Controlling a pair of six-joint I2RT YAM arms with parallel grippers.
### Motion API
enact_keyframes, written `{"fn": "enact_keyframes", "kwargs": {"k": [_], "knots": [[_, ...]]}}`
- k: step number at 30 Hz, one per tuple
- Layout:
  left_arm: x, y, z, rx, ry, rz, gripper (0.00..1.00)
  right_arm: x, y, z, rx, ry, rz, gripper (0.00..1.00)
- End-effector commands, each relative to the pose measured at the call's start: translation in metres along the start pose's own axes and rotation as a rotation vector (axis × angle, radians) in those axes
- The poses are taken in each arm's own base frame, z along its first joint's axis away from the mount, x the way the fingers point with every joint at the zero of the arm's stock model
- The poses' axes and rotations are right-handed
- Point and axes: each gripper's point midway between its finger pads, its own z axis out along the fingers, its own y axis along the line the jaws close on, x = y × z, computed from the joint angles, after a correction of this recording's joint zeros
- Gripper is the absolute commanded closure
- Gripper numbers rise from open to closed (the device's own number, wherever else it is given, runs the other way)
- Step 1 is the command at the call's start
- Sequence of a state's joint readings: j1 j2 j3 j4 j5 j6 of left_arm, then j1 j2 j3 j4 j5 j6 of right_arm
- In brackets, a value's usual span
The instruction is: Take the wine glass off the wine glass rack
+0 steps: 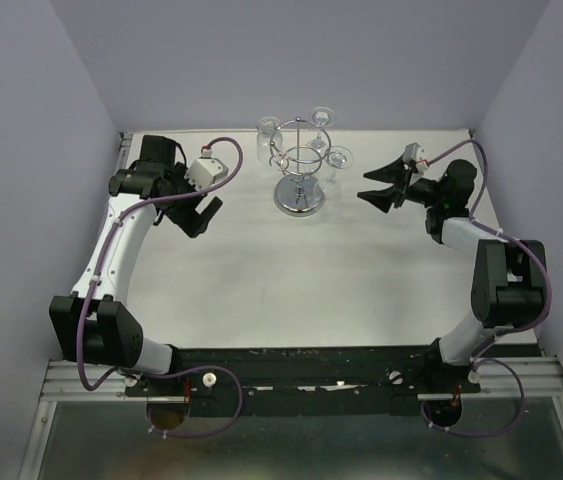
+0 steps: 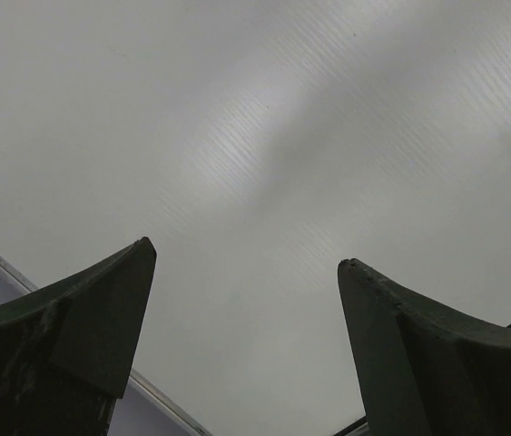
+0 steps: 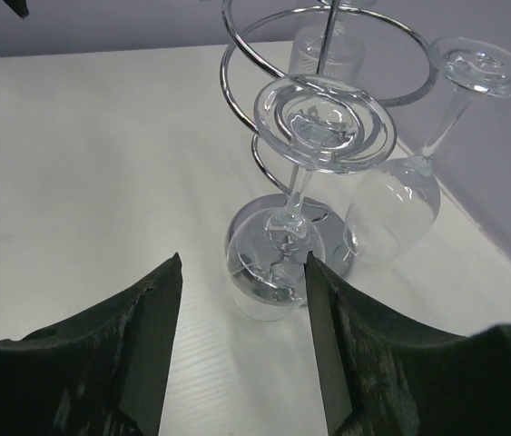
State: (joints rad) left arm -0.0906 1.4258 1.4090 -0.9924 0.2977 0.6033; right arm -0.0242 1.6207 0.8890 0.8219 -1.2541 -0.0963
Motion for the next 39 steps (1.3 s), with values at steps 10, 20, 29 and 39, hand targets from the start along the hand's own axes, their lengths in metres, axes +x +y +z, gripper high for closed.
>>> {"fn": "enact_keyframes", "kwargs": {"k": [10, 20, 29, 39], "knots": [[0.015, 0.004, -0.022, -0.072, 0.073, 0.037, 0.04, 0.026, -0.009, 0.057, 0.021, -0.042, 0.082, 0.41], [0.015, 0.006, -0.019, -0.076, 0.079, 0.029, 0.04, 0.042, -0.019, 0.063, 0.096, -0.038, 0.133, 0.43], [0.014, 0.008, -0.018, -0.066, 0.086, 0.037, 0.05, 0.041, -0.024, 0.078, 0.105, -0.053, 0.131, 0.47], [0.011, 0.009, -0.015, -0.068, 0.077, 0.026, 0.05, 0.044, -0.039, 0.091, 0.139, -0.041, 0.158, 0.51]]}}
